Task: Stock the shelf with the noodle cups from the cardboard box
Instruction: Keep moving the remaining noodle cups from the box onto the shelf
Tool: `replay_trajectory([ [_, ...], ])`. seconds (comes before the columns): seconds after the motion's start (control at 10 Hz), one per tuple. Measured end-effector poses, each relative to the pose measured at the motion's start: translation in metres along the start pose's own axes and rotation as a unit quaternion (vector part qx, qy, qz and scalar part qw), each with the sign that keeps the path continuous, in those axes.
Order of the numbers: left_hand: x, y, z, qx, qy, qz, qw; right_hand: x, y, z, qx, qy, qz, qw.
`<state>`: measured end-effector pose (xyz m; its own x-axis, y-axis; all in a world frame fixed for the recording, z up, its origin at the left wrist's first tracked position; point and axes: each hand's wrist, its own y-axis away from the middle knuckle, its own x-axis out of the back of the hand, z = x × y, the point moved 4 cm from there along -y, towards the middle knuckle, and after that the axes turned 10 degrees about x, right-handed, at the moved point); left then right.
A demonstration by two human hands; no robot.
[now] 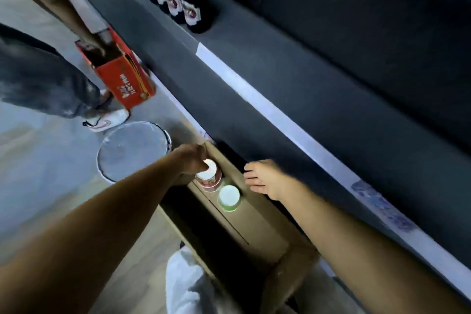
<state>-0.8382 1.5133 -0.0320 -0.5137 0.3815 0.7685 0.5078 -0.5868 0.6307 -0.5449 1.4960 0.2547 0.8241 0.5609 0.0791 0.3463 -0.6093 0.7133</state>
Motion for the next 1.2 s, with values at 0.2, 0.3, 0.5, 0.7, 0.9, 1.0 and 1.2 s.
replay_trajectory([
  [0.2,0.041,0.059,-0.029,0.046,0.038,-0.065,0.996,-0.064,-0.154,0.069,-0.079,0.004,0.058,0.995],
  [0.3,0.026,0.028,-0.042,0.035,0.043,-0.093,0.994,-0.089,-0.237,0.117,-0.119,-0.017,0.07,0.99],
  [0.5,-0.048,-0.043,-0.053,0.054,0.143,-0.134,0.979,-0.127,-0.334,0.176,-0.168,-0.06,0.079,0.981],
  [0.7,-0.115,-0.096,-0.039,0.131,0.253,-0.193,0.939,-0.141,-0.398,0.207,-0.184,-0.092,0.081,0.975],
  [0.9,-0.137,-0.113,-0.03,0.218,0.364,-0.246,0.871,-0.156,-0.431,0.216,-0.185,-0.119,0.049,0.974],
  [1.0,-0.135,-0.111,-0.034,0.253,0.416,-0.258,0.834,-0.164,-0.431,0.215,-0.184,-0.141,0.049,0.972],
  [1.2,-0.121,-0.08,-0.048,0.285,0.47,-0.232,0.803,-0.167,-0.391,0.212,-0.195,-0.207,0.079,0.955],
])
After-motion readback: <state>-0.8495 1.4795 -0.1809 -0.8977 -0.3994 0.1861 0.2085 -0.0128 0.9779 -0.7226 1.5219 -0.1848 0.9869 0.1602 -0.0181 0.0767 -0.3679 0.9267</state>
